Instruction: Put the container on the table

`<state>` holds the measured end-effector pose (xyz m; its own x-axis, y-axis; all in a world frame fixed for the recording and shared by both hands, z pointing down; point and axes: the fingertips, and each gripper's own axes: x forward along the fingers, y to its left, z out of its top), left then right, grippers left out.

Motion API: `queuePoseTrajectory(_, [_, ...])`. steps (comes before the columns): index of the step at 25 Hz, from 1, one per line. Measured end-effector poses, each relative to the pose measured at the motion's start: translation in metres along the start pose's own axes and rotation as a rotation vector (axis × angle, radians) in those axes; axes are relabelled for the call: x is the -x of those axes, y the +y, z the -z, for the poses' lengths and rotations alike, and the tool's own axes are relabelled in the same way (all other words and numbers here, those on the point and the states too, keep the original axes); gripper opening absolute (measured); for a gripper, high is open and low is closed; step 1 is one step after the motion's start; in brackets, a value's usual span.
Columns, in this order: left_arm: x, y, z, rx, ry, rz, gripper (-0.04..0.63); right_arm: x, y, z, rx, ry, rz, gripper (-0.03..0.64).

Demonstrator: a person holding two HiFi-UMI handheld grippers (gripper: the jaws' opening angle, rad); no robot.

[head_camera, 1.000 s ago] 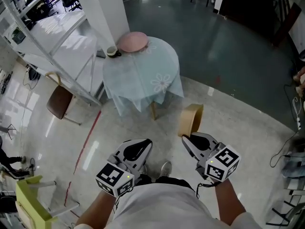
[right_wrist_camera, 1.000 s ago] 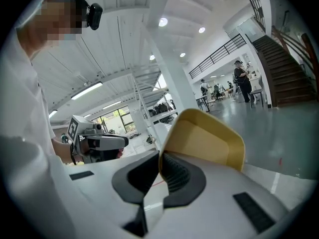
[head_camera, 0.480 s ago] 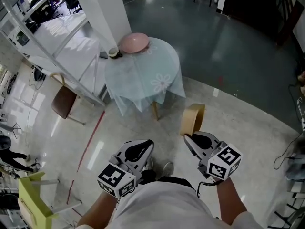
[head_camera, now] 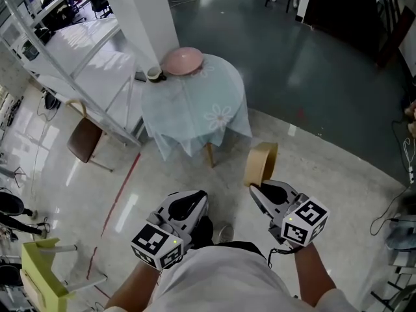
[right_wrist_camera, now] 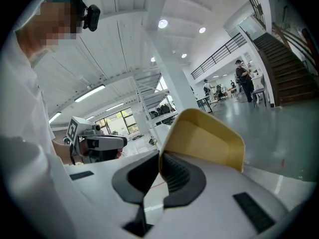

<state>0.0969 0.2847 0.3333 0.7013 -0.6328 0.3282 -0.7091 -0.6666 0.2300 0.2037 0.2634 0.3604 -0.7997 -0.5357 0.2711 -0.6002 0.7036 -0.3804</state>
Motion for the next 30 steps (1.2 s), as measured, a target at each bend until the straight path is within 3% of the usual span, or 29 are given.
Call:
queuePoseTrajectory(10, [-0.013,0.034,-0.009,0.007,-0.023,0.0,0.034,-0.029,-0.016,-0.013,0.01,0.012,0.003,0.034])
queuePoseTrajectory(30, [-0.042,0.177,-0.032,0.061,-0.006,0.042,0.034,-0.156,-0.055,-0.05,-0.025,0.058,0.048,0.034])
